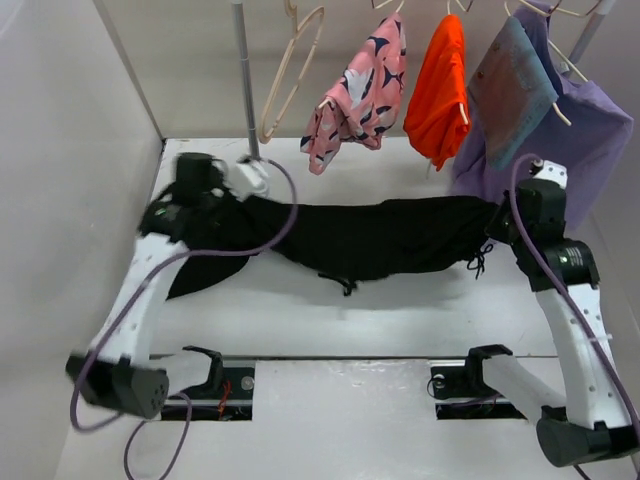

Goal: Place the trousers on the hanger
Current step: Flatten out the trousers at the center of the board.

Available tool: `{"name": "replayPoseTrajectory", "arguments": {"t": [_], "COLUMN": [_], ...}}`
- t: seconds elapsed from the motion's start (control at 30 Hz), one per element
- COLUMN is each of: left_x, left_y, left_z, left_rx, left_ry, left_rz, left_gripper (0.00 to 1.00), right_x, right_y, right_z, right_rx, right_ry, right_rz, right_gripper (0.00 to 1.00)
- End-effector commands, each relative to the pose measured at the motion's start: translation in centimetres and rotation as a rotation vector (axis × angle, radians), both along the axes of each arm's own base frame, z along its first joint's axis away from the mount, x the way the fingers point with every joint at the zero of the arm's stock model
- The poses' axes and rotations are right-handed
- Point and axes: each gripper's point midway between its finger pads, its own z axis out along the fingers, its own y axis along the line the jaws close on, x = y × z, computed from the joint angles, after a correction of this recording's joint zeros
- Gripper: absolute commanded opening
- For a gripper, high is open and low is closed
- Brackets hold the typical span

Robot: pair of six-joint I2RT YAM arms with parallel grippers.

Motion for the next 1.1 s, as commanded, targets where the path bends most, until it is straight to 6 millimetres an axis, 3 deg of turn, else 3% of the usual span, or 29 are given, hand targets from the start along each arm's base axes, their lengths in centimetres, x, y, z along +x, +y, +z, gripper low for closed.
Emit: {"name": "replayPoseTrajectory", "arguments": {"t": [0.0, 0.03, 0.07, 0.13, 0.17, 0.2, 0.23, 0.3, 0.37, 0.47, 0.53, 0.6, 0.67, 0.7, 0.73, 0.83, 0.87, 0.9, 0.93, 0.97, 1.0, 1.03, 1.07], "left_x": [-2.4, -3.0, -4.2, -5.4, -6.3, -7.0, -6.9, -5.9, -4.2, -0.1, 2.9, 4.2, 6.1, 6.8, 7.9, 10.1, 11.6, 12.6, 13.4, 15.0, 15.7, 16.2, 16.6], "left_y": [7.4, 8.5, 10.0, 12.5, 13.3, 14.6, 14.6, 15.1, 15.0, 14.6, 13.8, 13.9, 13.7, 13.5, 13.5, 13.5, 13.4, 12.7, 12.5, 11.9, 11.5, 11.1, 10.9], "left_z": [10.2, 11.0, 14.3, 17.0, 20.0, 21.3, 22.0, 22.1, 21.4, 18.2, 15.2, 13.5, 10.1, 9.5, 7.6, 5.9, 4.2, 3.9, 3.4, 2.9, 2.7, 2.5, 2.4], "left_rx": [0.019, 0.021, 0.003, 0.023, 0.003, 0.023, 0.013, 0.024, 0.018, -0.013, -0.041, -0.04, -0.024, -0.035, -0.025, -0.041, -0.045, -0.067, -0.08, -0.087, -0.107, -0.135, -0.146], "left_ry": [-0.333, -0.384, -0.527, -0.656, -0.782, -0.834, -0.866, -0.859, -0.827, -0.726, -0.636, -0.588, -0.507, -0.5, -0.461, -0.437, -0.403, -0.393, -0.373, -0.337, -0.31, -0.286, -0.262], "left_rz": [0.222, 0.263, 0.324, 0.441, 0.489, 0.551, 0.553, 0.573, 0.577, 0.569, 0.541, 0.541, 0.531, 0.528, 0.528, 0.542, 0.551, 0.552, 0.55, 0.551, 0.546, 0.555, 0.559], "left_gripper": [0.0, 0.0, 0.0, 0.0, 0.0, 0.0, 0.0, 0.0, 0.0, 0.0, 0.0, 0.0, 0.0, 0.0, 0.0, 0.0, 0.0, 0.02, 0.07, 0.16, 0.28, 0.56, 0.65], "right_x": [-2.4, -2.9, -3.6, -4.9, -5.3, -5.3, -5.5, -4.6, -3.4, -0.8, 0.6, 1.3, 2.0, 2.7, 3.1, 5.0, 5.8, 6.6, 7.5, 8.5, 9.1, 9.7, 9.7], "right_y": [-0.5, -0.6, -0.7, -1.0, -0.9, -1.0, -0.6, -0.2, 0.8, 1.3, 1.3, 1.4, 1.9, 2.2, 2.2, 1.8, 1.8, 1.7, 1.4, 1.5, 1.5, 1.8, 1.9], "right_z": [4.4, 5.8, 6.8, 8.9, 9.5, 9.9, 9.8, 10.0, 9.6, 7.9, 5.5, 4.2, 3.1, 2.6, 1.2, -0.6, -1.5, -1.5, -1.8, -2.6, -2.8, -3.0, -2.8], "right_rx": [-0.009, -0.005, -0.002, -0.01, -0.022, -0.031, -0.023, -0.036, -0.013, -0.016, -0.024, -0.026, -0.012, -0.006, -0.007, -0.008, -0.007, 0.005, 0.012, 0.02, 0.035, 0.045, 0.043], "right_ry": [-0.091, -0.125, -0.154, -0.194, -0.201, -0.193, -0.168, -0.134, -0.115, -0.069, -0.002, 0.035, 0.057, 0.057, 0.086, 0.072, 0.084, 0.068, 0.057, 0.077, 0.085, 0.095, 0.121], "right_rz": [0.001, 0.001, 0.0, -0.005, 0.014, 0.019, 0.04, 0.076, 0.121, 0.138, 0.129, 0.13, 0.152, 0.161, 0.161, 0.116, 0.1, 0.077, 0.053, 0.046, 0.039, 0.054, 0.053], "right_gripper": [0.0, 0.0, 0.0, 0.0, 0.0, 0.0, 0.0, 0.0, 0.0, 0.0, 0.0, 0.0, 0.0, 0.0, 0.0, 0.0, 0.0, 0.0, 0.04, 0.38, 0.57, 0.73, 0.9]}}
